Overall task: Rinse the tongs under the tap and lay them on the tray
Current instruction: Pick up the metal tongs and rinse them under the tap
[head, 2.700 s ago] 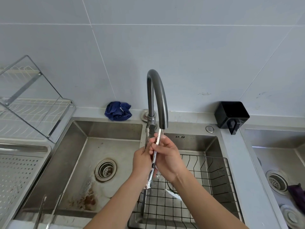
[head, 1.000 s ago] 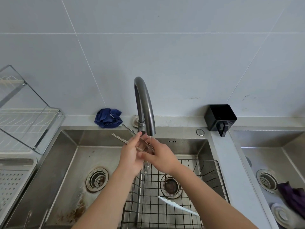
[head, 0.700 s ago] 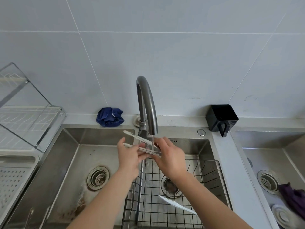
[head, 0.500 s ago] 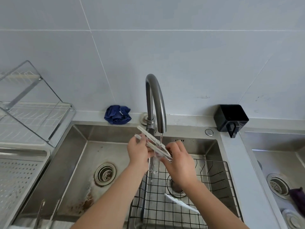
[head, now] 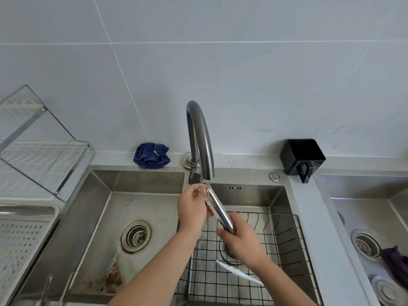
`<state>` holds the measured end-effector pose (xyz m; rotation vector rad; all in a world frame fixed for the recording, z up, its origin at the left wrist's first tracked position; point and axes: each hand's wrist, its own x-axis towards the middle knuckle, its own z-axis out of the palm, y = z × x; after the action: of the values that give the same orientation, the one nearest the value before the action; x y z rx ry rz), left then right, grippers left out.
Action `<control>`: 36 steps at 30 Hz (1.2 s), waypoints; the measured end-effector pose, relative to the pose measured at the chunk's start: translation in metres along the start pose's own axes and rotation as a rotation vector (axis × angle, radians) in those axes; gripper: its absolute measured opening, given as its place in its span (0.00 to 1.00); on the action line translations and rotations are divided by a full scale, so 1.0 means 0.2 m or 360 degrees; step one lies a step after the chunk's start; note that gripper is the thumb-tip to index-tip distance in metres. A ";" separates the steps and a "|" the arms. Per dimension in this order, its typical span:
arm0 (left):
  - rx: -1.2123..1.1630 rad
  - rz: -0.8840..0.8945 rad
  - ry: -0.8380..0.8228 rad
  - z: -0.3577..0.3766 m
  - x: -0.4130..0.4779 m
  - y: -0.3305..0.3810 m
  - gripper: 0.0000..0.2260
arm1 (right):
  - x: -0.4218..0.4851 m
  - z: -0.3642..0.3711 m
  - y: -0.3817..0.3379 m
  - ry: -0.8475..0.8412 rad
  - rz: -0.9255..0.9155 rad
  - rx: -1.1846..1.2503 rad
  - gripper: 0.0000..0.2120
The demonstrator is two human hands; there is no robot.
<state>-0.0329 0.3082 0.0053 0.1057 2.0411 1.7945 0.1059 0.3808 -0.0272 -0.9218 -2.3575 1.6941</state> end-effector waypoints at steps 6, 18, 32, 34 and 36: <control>-0.0062 -0.0028 0.0010 0.02 -0.03 -0.03 0.14 | 0.00 0.02 0.01 -0.0135 0.0102 0.0326 0.10; -0.0306 -0.0236 -0.0257 -0.18 0.02 0.05 0.04 | 0.16 0.00 -0.17 -0.0394 0.0062 0.0419 0.14; -0.0846 -0.0223 -0.0490 -0.36 0.11 0.11 0.20 | 0.41 0.13 -0.45 -0.0487 -0.0136 -0.0299 0.25; -0.1003 -0.0318 -0.0371 -0.34 0.11 0.13 0.13 | 0.41 0.13 -0.42 -0.0444 -0.0177 -0.0377 0.24; -0.1178 -0.0423 -0.0243 -0.33 0.13 0.14 0.04 | 0.38 0.12 -0.37 -0.0389 -0.0256 -0.0378 0.23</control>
<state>-0.0861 0.2596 0.0303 -0.2272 1.1240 2.1517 0.0026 0.3856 0.0098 -0.5584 -2.7531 1.5696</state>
